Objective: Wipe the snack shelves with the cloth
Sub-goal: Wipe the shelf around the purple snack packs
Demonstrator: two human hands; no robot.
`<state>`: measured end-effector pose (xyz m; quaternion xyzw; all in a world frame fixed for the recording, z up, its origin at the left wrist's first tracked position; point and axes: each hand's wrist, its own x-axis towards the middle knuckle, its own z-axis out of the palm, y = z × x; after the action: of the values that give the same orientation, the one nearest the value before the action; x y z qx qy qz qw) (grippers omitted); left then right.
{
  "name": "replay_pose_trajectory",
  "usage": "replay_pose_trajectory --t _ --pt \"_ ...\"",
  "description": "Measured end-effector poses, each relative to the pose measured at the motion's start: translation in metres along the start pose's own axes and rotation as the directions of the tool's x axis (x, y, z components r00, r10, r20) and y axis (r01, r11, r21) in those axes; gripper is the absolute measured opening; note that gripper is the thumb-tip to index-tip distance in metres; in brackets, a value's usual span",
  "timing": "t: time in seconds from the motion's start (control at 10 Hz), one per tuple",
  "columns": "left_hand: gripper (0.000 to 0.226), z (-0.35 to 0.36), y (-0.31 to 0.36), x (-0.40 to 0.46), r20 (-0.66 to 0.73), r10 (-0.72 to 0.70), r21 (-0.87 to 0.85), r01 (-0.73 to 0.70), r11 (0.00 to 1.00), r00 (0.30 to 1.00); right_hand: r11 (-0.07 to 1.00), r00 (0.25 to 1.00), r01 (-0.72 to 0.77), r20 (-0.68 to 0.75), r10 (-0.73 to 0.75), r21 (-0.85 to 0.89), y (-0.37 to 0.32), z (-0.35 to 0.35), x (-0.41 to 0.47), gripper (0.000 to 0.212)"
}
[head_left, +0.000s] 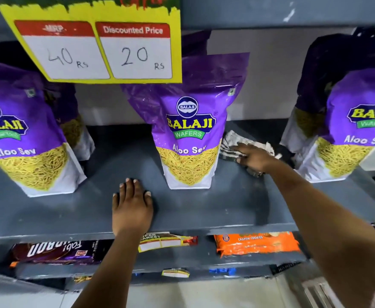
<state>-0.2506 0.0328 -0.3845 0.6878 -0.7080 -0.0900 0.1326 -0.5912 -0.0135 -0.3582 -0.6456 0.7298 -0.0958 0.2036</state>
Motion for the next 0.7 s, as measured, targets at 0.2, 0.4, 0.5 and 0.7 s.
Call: replay_pose_trajectory --t 0.2,0.4,0.5,0.7 --pt "0.051 -0.002 0.001 -0.002 0.038 0.005 0.006 -0.005 1.0 0.999 0.956 0.983 0.161 0.046 -0.177 0.244 0.011 0.019 -0.082 0.044" --pt "0.051 -0.004 0.002 -0.004 0.053 0.02 -0.01 -0.019 1.0 0.998 0.909 0.96 0.054 0.231 -0.162 0.413 0.003 -0.004 -0.154 0.043" --pt "0.051 -0.004 0.001 -0.004 0.054 0.023 -0.012 -0.022 1.0 0.998 0.839 0.996 0.014 -0.084 0.038 0.544 -0.029 -0.025 -0.166 0.037" --pt "0.05 -0.001 0.0 -0.003 0.034 0.026 -0.001 -0.026 1.0 0.999 0.991 0.972 -0.13 -0.196 0.133 0.029 -0.145 0.065 -0.179 0.053"
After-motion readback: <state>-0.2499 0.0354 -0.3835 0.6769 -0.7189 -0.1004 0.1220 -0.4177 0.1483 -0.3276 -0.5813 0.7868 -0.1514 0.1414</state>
